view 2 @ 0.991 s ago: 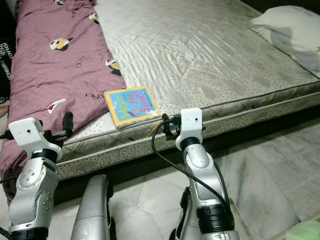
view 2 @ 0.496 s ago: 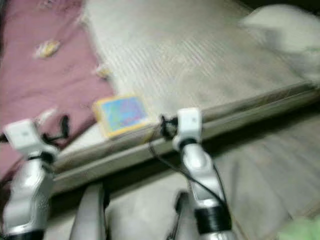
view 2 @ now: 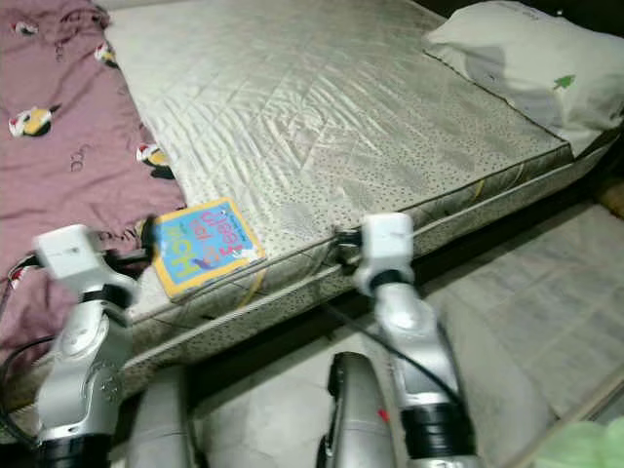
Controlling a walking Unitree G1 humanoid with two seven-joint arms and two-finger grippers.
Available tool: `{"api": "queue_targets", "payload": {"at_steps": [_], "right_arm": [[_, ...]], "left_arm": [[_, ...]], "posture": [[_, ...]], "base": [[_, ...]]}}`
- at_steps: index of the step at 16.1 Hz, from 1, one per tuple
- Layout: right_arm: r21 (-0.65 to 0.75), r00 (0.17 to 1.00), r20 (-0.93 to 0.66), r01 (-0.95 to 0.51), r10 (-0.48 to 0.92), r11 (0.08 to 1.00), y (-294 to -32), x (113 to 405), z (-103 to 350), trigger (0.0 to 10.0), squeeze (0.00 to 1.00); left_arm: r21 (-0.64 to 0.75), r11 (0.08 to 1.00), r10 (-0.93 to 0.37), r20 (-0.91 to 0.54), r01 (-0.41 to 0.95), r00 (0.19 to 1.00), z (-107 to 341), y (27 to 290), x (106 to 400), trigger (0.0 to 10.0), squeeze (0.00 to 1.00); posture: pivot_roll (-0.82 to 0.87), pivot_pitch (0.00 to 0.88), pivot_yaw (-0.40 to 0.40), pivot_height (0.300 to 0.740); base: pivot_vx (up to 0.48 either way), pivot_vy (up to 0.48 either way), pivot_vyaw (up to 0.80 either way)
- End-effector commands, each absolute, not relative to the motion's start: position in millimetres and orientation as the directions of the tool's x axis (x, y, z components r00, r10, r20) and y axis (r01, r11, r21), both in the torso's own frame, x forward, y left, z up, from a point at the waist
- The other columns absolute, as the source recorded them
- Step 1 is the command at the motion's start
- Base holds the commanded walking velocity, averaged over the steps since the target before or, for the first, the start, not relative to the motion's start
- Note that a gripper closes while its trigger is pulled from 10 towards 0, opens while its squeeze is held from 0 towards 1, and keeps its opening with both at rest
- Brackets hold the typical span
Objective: Clean up the room
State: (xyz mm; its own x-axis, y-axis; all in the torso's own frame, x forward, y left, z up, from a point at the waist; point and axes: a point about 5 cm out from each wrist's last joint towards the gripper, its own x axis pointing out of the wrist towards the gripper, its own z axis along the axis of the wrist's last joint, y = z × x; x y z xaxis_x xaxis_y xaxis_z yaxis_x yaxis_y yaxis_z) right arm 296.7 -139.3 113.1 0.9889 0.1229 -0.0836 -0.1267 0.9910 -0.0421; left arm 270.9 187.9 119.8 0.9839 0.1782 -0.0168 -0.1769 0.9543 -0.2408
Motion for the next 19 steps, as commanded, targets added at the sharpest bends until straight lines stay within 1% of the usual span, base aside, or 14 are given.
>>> {"api": "queue_targets", "payload": {"at_steps": [1, 4, 5, 8, 9, 10, 12, 16, 19], "right_arm": [[-0.035, 0.988, -0.071, -0.141, 0.139, 0.989, -137, 293, 118, 10.0, 0.00], [-0.051, 0.989, -0.081, -0.129, 0.124, 0.990, -150, 284, 119, 10.0, 0.00], [-0.064, 0.989, -0.089, -0.124, 0.118, 0.990, -156, 280, 118, 10.0, 0.00], [-0.100, 0.989, -0.115, -0.100, 0.088, 0.990, -179, 266, 118, 10.0, 0.00], [-0.106, 0.990, -0.115, -0.096, 0.084, 0.990, -182, 263, 120, 10.0, 0.00], [-0.166, 0.988, -0.128, -0.104, 0.083, 0.981, -187, 259, 122, 10.0, 0.00], [-0.168, 0.989, -0.129, -0.098, 0.076, 0.981, -191, 253, 125, 10.0, 0.00], [-0.153, 0.989, -0.130, -0.097, 0.077, 0.983, -186, 253, 128, 10.0, 0.00], [-0.155, 0.988, -0.129, -0.102, 0.082, 0.983, -185, 254, 130, 10.0, 0.00]], "left_arm": [[-0.233, 0.947, 0.212, -0.057, -0.219, 0.976, 114, 197, 273, 10.0, 0.00], [-0.261, 0.928, 0.253, -0.082, -0.266, 0.964, 110, 202, 283, 10.0, 0.00], [-0.265, 0.921, 0.273, -0.084, -0.286, 0.958, 110, 204, 285, 10.0, 0.00], [-0.273, 0.903, 0.317, -0.101, -0.332, 0.943, 104, 208, 291, 10.0, 0.00], [-0.276, 0.900, 0.321, -0.102, -0.337, 0.942, 103, 209, 293, 10.0, 0.00], [-0.282, 0.897, 0.324, -0.106, -0.341, 0.940, 102, 209, 296, 10.0, 0.00], [-0.287, 0.894, 0.326, -0.107, -0.343, 0.939, 101, 209, 302, 10.0, 0.00], [-0.292, 0.894, 0.320, -0.119, -0.341, 0.940, 100, 213, 315, 10.0, 0.00], [-0.276, 0.916, 0.272, -0.106, -0.291, 0.956, 101, 209, 326, 10.0, 0.00]], "posture": [[0.01, 0.080, -0.053, 0.534], [-0.02, 0.109, -0.061, 0.499], [-0.03, 0.118, -0.064, 0.494], [-0.07, 0.146, -0.079, 0.494], [-0.08, 0.154, -0.083, 0.494], [-0.09, 0.163, -0.088, 0.494], [-0.11, 0.173, -0.095, 0.494], [-0.11, 0.174, -0.102, 0.494], [-0.11, 0.168, -0.101, 0.494]], "base": [[0.000, 0.000, 0.00], [0.000, 0.000, 0.00], [0.000, 0.000, 0.00], [0.000, 0.000, 0.00], [0.000, 0.000, 0.00], [0.000, 0.000, 0.00], [0.000, 0.000, 0.80], [0.000, 0.000, 0.00], [0.000, 0.000, 0.00]]}}
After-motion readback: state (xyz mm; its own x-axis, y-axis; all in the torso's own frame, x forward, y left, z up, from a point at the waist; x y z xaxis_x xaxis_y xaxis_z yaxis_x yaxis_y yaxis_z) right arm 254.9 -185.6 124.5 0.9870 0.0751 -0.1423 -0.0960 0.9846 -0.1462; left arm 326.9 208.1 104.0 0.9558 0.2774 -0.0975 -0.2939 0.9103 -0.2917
